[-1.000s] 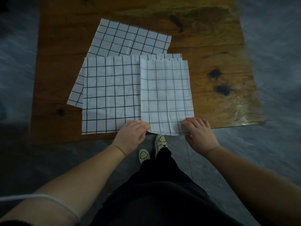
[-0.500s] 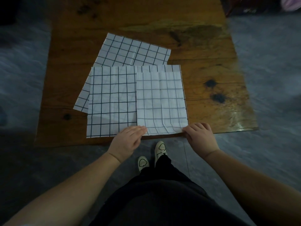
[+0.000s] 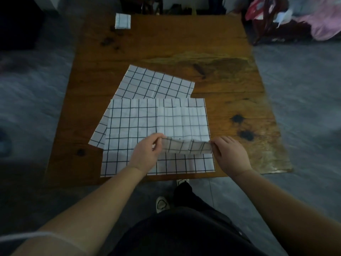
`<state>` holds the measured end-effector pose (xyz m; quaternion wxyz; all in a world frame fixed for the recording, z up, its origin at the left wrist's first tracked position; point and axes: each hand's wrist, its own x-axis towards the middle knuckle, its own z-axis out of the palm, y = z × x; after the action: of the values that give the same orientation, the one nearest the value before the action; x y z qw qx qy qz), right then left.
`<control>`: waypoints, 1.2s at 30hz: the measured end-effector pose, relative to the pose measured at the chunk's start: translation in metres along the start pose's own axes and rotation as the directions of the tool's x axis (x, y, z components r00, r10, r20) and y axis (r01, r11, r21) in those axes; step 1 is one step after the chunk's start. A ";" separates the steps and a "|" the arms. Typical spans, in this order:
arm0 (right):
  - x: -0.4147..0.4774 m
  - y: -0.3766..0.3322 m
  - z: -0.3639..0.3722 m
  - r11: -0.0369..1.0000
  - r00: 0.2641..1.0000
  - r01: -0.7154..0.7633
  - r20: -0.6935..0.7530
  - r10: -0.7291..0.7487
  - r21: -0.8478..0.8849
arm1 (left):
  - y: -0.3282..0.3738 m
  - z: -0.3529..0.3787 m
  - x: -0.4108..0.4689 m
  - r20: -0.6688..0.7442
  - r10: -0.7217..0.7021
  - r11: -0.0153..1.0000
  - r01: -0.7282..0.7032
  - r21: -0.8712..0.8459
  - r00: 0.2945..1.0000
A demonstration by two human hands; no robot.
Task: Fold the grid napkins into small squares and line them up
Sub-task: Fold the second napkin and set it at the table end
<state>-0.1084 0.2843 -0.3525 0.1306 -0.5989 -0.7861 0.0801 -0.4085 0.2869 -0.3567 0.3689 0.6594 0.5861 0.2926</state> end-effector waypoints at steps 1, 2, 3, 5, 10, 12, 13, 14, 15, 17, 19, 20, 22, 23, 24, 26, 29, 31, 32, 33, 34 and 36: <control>0.014 0.002 -0.003 1.000 1.000 -0.004 0.009 0.004 0.007 | 0.002 -0.001 0.013 -0.015 -0.029 0.999 0.029 -0.018 0.999; 0.028 0.004 -0.006 1.000 1.000 -0.011 0.017 0.010 0.013 | 0.005 -0.002 0.027 -0.025 -0.055 0.998 0.054 -0.023 0.998; 0.044 0.006 -0.008 1.000 1.000 -0.020 0.022 0.019 0.017 | 0.005 -0.003 0.042 -0.033 -0.081 0.997 0.080 -0.023 0.996; 0.074 0.011 -0.009 0.999 0.998 -0.047 0.044 0.046 0.027 | 0.008 -0.005 0.071 -0.028 -0.148 0.987 0.146 -0.064 0.989; 0.140 0.028 0.004 0.994 0.987 -0.094 0.133 0.087 0.047 | 0.001 -0.004 0.127 0.021 -0.371 0.909 0.367 -0.195 0.929; 0.160 0.036 0.015 0.992 0.980 -0.113 0.170 0.101 0.061 | -0.004 -0.001 0.137 0.061 -0.444 0.876 0.448 -0.177 0.894; 0.168 0.040 0.020 0.990 0.976 -0.124 0.190 0.109 0.071 | -0.007 0.001 0.140 0.067 -0.471 0.866 0.475 -0.159 0.880; 0.175 0.043 0.026 0.987 0.969 -0.139 0.218 0.119 0.077 | -0.011 0.004 0.142 0.055 -0.493 0.856 0.496 -0.145 0.868; 0.181 0.045 0.031 0.985 0.959 -0.154 0.253 0.130 0.077 | -0.014 0.007 0.144 0.037 -0.514 0.846 0.514 -0.139 0.857; 0.189 0.049 0.040 0.982 0.930 -0.181 0.335 0.150 0.063 | -0.020 0.013 0.146 0.014 -0.545 0.825 0.540 -0.167 0.838; 0.189 0.052 0.047 0.979 0.910 -0.197 0.380 0.163 0.050 | -0.023 0.019 0.146 0.012 -0.534 0.835 0.530 -0.148 0.845; 0.186 0.052 0.050 0.978 0.909 -0.200 0.383 0.165 0.052 | -0.025 0.021 0.145 0.012 -0.520 0.849 0.518 -0.106 0.854; 0.175 0.053 0.053 0.980 0.912 -0.186 0.383 0.148 0.066 | -0.027 0.025 0.142 0.006 -0.492 0.870 0.492 -0.030 0.870; 0.167 0.052 0.054 0.982 0.911 -0.175 0.389 0.135 0.070 | -0.027 0.027 0.139 0.011 -0.478 0.878 0.478 -0.002 0.878; 0.159 0.052 0.055 0.983 0.909 -0.167 0.397 0.126 0.071 | -0.027 0.028 0.136 0.024 -0.455 0.890 0.455 0.026 0.890; 0.142 0.047 0.055 0.986 0.907 -0.150 0.407 0.106 0.077 | -0.026 0.029 0.130 0.076 -0.400 0.915 0.394 0.086 0.913; 0.113 0.032 0.056 0.990 0.912 -0.088 0.408 0.036 0.110 | -0.023 0.033 0.119 0.147 -0.319 0.925 0.273 0.265 0.936; 0.091 0.017 0.058 0.993 0.901 0.003 0.430 -0.055 0.121 | -0.020 0.038 0.107 0.218 -0.218 0.909 0.116 0.401 0.951; 0.079 0.010 0.062 0.992 0.889 0.061 0.446 -0.106 0.114 | -0.017 0.042 0.100 0.267 -0.166 0.891 0.028 0.453 0.949; 0.068 0.004 0.066 0.988 0.871 0.112 0.468 -0.147 0.102 | -0.014 0.047 0.091 0.319 -0.126 0.867 -0.052 0.496 0.939; 0.058 -0.001 0.070 0.985 0.853 0.146 0.493 -0.171 0.090 | -0.012 0.054 0.081 0.368 -0.105 0.838 -0.117 0.533 0.924; 0.044 -0.006 0.077 0.985 0.826 0.161 0.538 -0.166 0.058 | -0.012 0.069 0.062 0.441 -0.111 0.771 -0.202 0.603 0.891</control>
<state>-0.1478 0.3272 -0.4199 -0.0873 -0.4817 -0.8388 0.2382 -0.3502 0.3391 -0.4077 0.2430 0.8083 0.5310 -0.0749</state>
